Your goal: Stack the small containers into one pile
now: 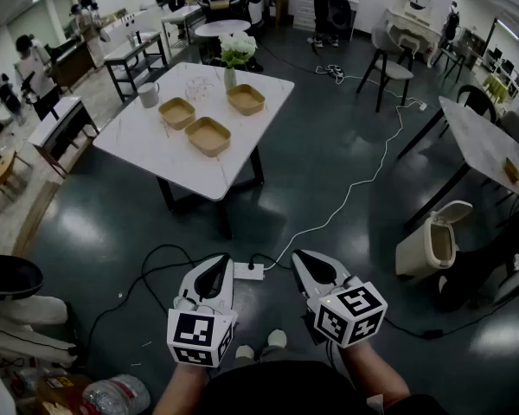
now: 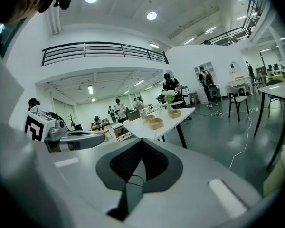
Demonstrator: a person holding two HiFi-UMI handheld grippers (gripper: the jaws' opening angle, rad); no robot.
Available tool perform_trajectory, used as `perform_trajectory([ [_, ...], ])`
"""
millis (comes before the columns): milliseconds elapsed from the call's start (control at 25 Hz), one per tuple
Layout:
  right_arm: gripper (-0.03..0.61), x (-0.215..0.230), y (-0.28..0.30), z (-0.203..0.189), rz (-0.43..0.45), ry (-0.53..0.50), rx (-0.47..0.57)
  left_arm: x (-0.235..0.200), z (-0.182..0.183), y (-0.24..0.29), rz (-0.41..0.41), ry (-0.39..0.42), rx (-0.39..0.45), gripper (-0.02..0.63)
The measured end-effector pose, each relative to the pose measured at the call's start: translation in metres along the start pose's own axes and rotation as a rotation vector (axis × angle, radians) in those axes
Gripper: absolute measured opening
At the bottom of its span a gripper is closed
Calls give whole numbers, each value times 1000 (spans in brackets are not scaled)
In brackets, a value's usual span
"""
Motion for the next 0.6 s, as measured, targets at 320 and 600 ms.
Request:
perform_trajectory([
  [320,-3,20,3,-2,18,-17,-33,8,-8,14,20,-67,-7,-5],
  [600,-3,29,16,-4,49,10,-33,-1,-15,19,45,-101,-28,-5],
])
Point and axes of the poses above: the fingertips, and each gripper's own axes: y forward along the fingers, x to its right, z out of its top, the point moved 4 cm from there along -y, backward along the fingers, and after that the axes turned 4 degrees about x, right-handed, at the moved point
